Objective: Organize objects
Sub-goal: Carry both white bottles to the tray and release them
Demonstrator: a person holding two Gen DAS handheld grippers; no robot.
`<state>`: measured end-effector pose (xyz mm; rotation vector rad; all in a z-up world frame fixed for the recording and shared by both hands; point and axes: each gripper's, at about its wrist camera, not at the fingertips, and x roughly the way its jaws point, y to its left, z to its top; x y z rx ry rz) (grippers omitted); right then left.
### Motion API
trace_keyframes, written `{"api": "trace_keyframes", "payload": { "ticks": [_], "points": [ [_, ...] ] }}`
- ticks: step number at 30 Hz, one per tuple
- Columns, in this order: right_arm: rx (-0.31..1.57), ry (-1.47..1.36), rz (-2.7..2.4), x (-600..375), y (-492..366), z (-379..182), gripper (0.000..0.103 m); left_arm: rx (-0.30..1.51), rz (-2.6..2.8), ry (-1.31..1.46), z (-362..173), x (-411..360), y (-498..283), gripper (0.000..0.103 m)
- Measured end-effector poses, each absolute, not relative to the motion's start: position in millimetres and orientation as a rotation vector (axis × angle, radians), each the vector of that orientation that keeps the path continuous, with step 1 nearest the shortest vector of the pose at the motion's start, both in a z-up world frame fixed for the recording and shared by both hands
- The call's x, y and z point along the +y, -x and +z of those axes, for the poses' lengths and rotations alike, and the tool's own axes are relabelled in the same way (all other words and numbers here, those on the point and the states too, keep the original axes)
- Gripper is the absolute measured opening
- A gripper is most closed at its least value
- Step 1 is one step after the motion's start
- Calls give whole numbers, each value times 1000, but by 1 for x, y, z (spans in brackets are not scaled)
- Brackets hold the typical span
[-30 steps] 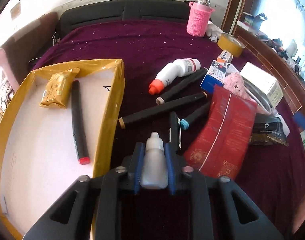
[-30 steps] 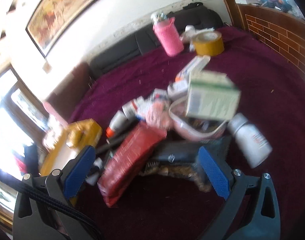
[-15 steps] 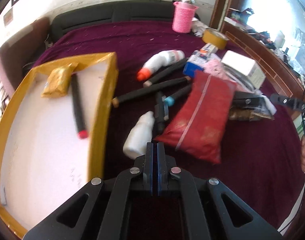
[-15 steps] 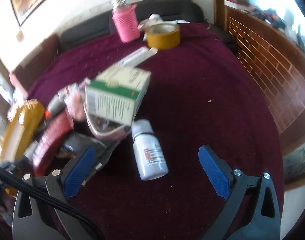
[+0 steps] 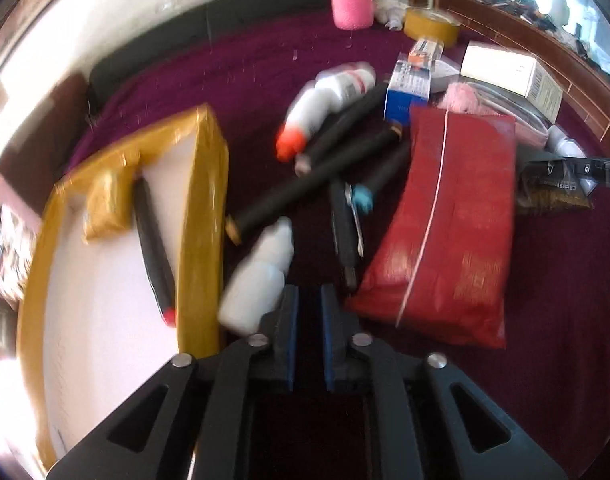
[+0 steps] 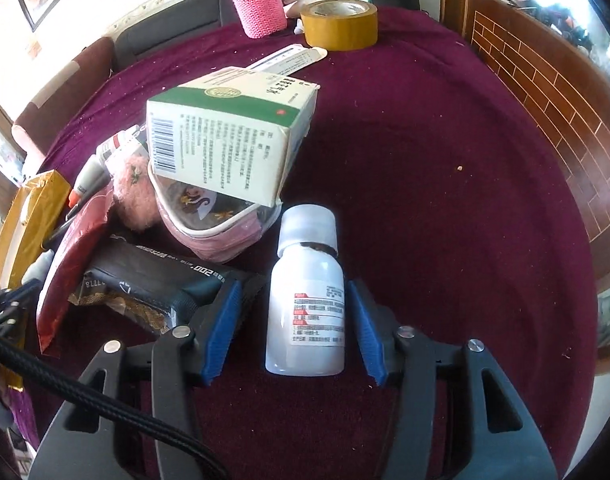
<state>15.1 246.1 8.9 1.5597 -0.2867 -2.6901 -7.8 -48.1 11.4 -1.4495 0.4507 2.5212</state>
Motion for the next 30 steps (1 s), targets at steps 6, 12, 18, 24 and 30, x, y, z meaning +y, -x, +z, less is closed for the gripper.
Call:
{"api": "trace_keyframes", "payload": {
  "ticks": [6, 12, 18, 24, 30],
  "points": [
    [-413, -1523, -2638, 257, -18, 12, 41, 332, 2491, 1458, 27, -55, 4, 0],
    [-383, -1553, -2644, 261, -22, 10, 32, 197, 2507, 1381, 49, -68, -21, 0],
    [-456, -1530, -2658, 265, -21, 12, 32, 94, 2482, 1323, 67, -79, -45, 0],
    [-593, -1464, -2620, 275, -50, 24, 32, 0, 2494, 1271, 75, -103, -50, 0],
    [-638, -1396, -2591, 273, -72, 49, 32, 147, 2472, 1291, 66, -102, -45, 0]
  ]
}}
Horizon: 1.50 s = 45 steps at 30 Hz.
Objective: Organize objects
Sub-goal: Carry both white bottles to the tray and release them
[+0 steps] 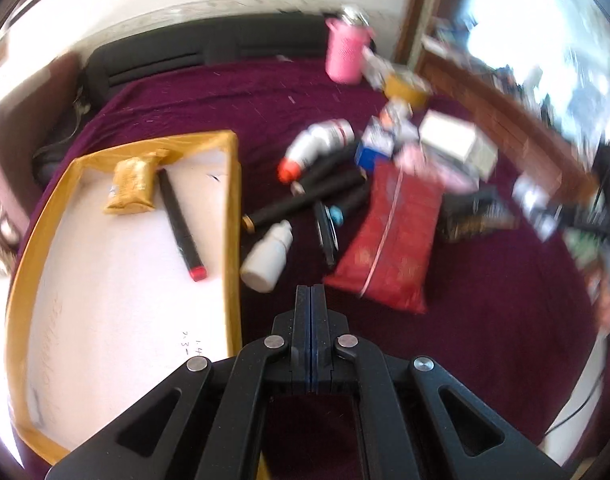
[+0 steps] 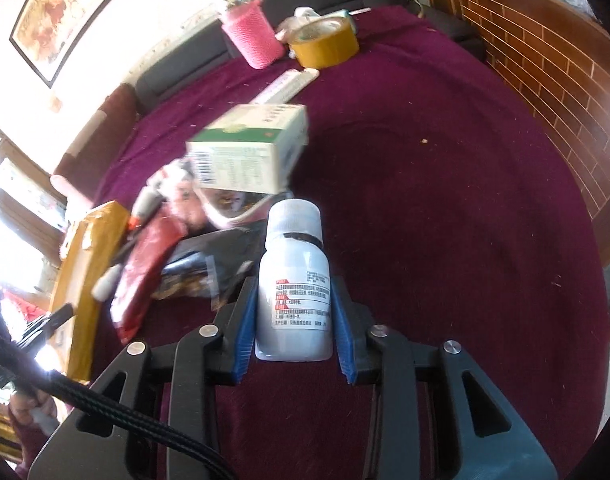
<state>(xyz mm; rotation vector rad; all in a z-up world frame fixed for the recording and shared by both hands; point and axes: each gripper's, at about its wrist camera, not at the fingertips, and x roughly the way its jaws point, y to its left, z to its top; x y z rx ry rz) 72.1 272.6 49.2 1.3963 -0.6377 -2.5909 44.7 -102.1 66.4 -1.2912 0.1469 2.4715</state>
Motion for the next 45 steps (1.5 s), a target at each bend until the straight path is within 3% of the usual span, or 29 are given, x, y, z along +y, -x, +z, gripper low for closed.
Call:
{"api": "trace_keyframes", "payload": {
  "ticks": [4, 9, 10, 13, 17, 21, 24, 25, 26, 39, 45],
  "points": [
    [-647, -1387, -2542, 255, -73, 52, 32, 472, 2502, 1307, 48, -75, -25, 0],
    [-646, -1400, -2489, 236, -76, 43, 32, 470, 2442, 1326, 45, -78, 10, 2],
    [-648, -1399, -2479, 233, -75, 41, 32, 498, 2424, 1319, 44, -77, 14, 5],
    [-654, -1387, -2458, 229, -73, 38, 32, 605, 2399, 1352, 37, -71, 22, 40],
    [-641, -1372, -2438, 221, -68, 34, 32, 659, 2400, 1330, 36, -67, 19, 46],
    [-661, -1363, -2404, 219, -65, 29, 32, 758, 2339, 1363, 26, -57, 17, 43],
    [-694, -1348, -2391, 222, -63, 27, 32, 827, 2379, 1357, 21, -54, 15, 29],
    [-707, -1345, -2387, 223, -63, 25, 32, 795, 2400, 1353, 23, -57, 15, 17],
    [-715, -1344, -2384, 224, -62, 24, 32, 747, 2403, 1363, 24, -61, 17, 16],
    [-697, -1282, -2289, 198, -71, 51, 32, 466, 2490, 1224, 67, -90, -17, 15],
    [-669, -1258, -2166, 140, -51, 77, 32, 286, 2581, 1212, 101, -146, -11, 15]
  ]
}}
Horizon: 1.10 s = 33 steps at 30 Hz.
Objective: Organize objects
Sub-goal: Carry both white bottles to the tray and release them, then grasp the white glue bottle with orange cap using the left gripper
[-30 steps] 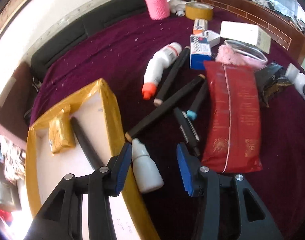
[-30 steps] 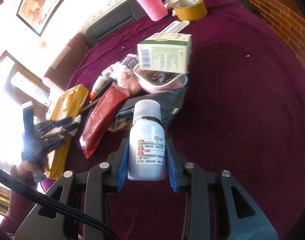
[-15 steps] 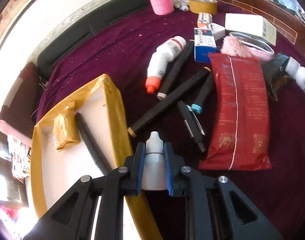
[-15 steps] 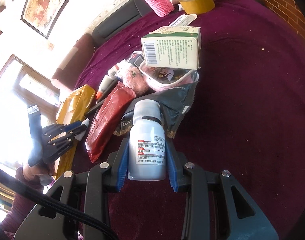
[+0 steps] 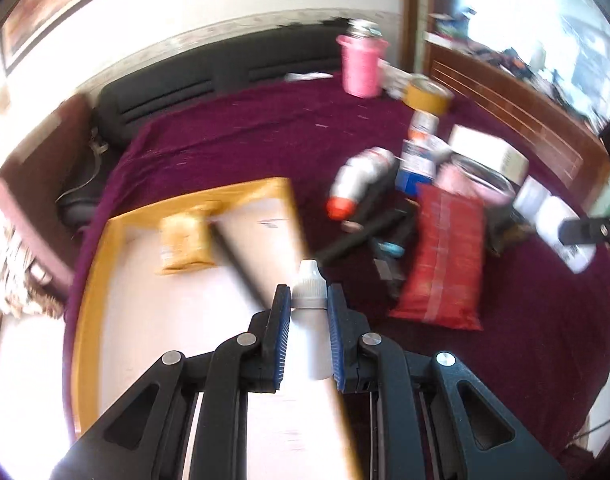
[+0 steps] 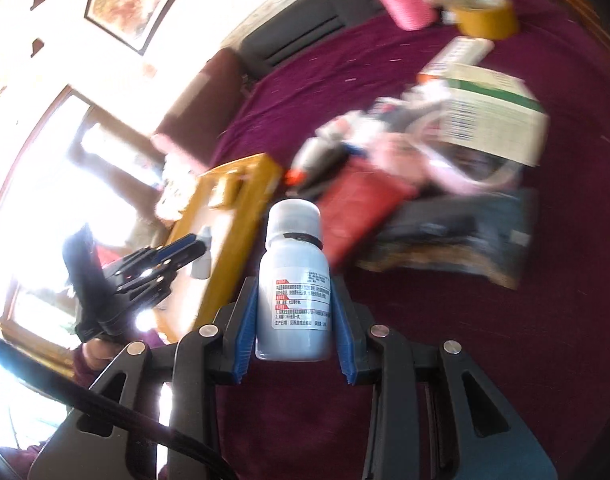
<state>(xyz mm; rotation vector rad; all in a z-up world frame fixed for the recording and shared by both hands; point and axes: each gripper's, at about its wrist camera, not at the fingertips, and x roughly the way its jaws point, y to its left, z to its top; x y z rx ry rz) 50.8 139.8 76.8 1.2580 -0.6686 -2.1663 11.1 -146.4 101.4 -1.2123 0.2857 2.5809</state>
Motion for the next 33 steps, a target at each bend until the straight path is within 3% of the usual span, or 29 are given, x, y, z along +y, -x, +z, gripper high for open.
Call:
{"api": "trace_keyframes", "payload": {
  "ticks": [9, 22, 24, 26, 27, 33],
  "points": [
    [-546, -1362, -2055, -4, 31, 80, 33, 101, 2707, 1390, 73, -245, 42, 15],
    [-206, -1597, -2289, -98, 111, 34, 33, -20, 2695, 1461, 35, -273, 95, 16],
    [-187, -1586, -2344, -98, 113, 35, 41, -68, 2683, 1453, 37, -277, 93, 20],
    [-196, -1566, -2358, -95, 113, 39, 44, -151, 2686, 1460, 39, -285, 92, 48],
    [-203, -1560, -2371, -93, 112, 43, 45, -197, 2690, 1459, 41, -289, 90, 52],
    [-158, -1396, -2472, -59, 77, 92, 48, -393, 2685, 1444, 66, -302, 57, 52]
  ]
}}
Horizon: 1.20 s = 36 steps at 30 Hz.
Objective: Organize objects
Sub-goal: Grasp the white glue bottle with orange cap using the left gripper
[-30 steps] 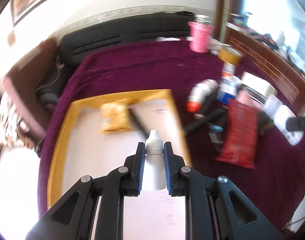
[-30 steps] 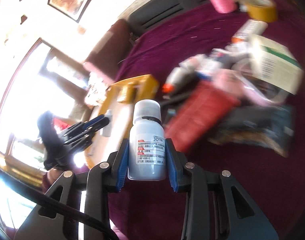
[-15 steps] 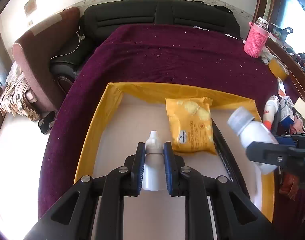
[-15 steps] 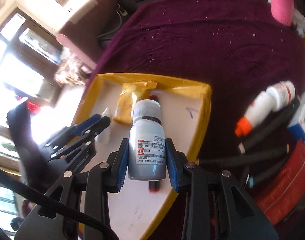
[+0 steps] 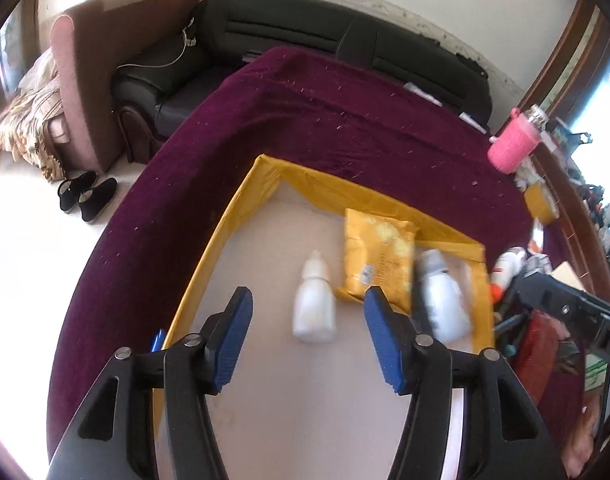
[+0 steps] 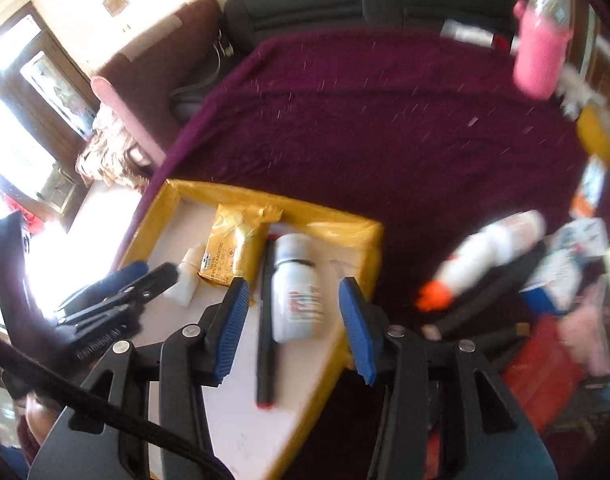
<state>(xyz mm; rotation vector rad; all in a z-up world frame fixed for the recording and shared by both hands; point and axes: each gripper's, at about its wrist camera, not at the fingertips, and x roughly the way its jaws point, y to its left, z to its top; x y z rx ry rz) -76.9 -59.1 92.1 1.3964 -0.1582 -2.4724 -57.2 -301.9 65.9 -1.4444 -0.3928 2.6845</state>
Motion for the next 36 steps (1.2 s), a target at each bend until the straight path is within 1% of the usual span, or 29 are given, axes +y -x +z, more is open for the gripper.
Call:
{"api": "trace_keyframes", "payload": {
  "ticks": [3, 5, 7, 8, 9, 10, 11, 13, 15, 16, 18, 20, 23, 25, 32, 36],
  "points": [
    [-27, -1270, -2605, -28, 45, 124, 55, -400, 2655, 1347, 93, -282, 28, 55],
    [91, -1154, -2745, 1, 19, 145, 58, -397, 2618, 1299, 104, -264, 16, 61],
    [219, -1033, -2902, 27, -4, 157, 70, -368, 2579, 1260, 113, -237, 9, 62],
    [263, -1003, -2954, 36, -8, 158, 85, -342, 2560, 1250, 115, -224, 8, 62],
    [287, -1005, -2989, 48, -11, 156, 91, -304, 2540, 1247, 115, -209, 8, 62],
    [268, -1071, -2984, 64, -11, 149, 91, -259, 2521, 1257, 114, -192, 9, 62],
    [197, -1170, -2966, 82, -9, 140, 91, -220, 2508, 1274, 111, -175, 11, 62],
    [-48, -1278, -2919, 121, -9, 120, 91, -158, 2492, 1301, 105, -147, 18, 62],
    [-266, -1274, -2895, 152, -15, 105, 91, -99, 2496, 1305, 101, -127, 20, 62],
    [-346, -1264, -2897, 166, -18, 98, 91, -42, 2512, 1295, 99, -113, 26, 62],
    [-487, -1223, -2892, 189, -17, 85, 91, 29, 2539, 1272, 96, -98, 34, 62],
    [-572, -1198, -2872, 200, -12, 74, 91, 115, 2557, 1242, 92, -78, 46, 62],
    [-639, -1178, -2835, 209, -2, 61, 91, 264, 2585, 1230, 79, -57, 70, 62],
    [-657, -1166, -2823, 215, 1, 58, 91, 303, 2579, 1271, 68, -52, 85, 62],
    [-623, -1097, -2819, 222, -4, 54, 91, 272, 2550, 1396, 38, -49, 128, 62],
    [-632, -1099, -2805, 222, -4, 52, 91, 375, 2523, 1434, 22, -37, 132, 62]
  ]
}}
